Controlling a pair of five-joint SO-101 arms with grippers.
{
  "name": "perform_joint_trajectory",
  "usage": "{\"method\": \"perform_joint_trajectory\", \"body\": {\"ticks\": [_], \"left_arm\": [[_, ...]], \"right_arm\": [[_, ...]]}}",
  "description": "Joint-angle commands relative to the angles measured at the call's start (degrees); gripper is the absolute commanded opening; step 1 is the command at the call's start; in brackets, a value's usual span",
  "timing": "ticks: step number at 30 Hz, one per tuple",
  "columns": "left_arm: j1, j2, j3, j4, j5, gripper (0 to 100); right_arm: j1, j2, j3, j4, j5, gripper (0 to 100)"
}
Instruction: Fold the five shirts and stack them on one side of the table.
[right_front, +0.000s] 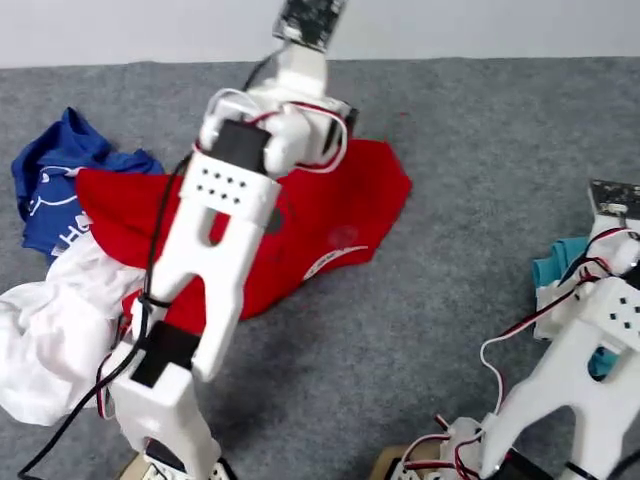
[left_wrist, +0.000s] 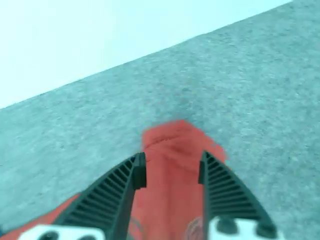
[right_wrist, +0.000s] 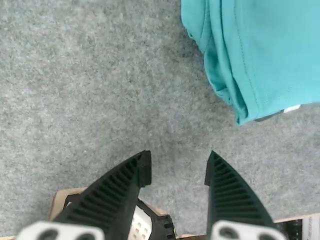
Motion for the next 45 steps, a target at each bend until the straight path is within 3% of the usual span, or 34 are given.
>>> {"method": "perform_joint_trajectory", "body": {"ticks": [1, 7, 12, 15, 23, 30, 33, 45], "left_arm": [[-3.69, -0.26, -5.85, 4.22, 0.44, 19], [-17.32, -0.44, -11.82, 14.33, -1.14, 18], [-33.41, -0.44, -15.6, 23.91, -1.32, 18], [-43.52, -0.44, -16.75, 28.4, -5.27, 18], [-65.14, -0.18, -12.53, 29.54, -12.48, 18], [-73.49, 0.0, -6.73, 29.54, -16.0, 18], [-75.6, 0.09, -4.26, 29.54, -16.53, 18], [-76.4, 0.09, -0.4, 28.66, -16.18, 18]], "right_arm": [[-4.62, -1.89, -0.7, 2.07, 0.26, 19.4], [-18.95, -1.89, -0.88, 1.98, -3.08, 19.2], [-33.01, -1.36, -0.88, 1.8, -8.44, 19.1], [-41.8, -1.27, -0.97, -0.66, -12.22, 19.1], [-61.93, 0.66, -0.7, -14.46, -15.12, 19.3], [-73.36, 13.41, -3.6, -19.74, -15.12, 20.2], [-77.93, 19.38, -8.35, -20.18, -15.21, 26.5], [-87.69, 50.07, -35.78, -20.18, -14.95, 29.2]]}}
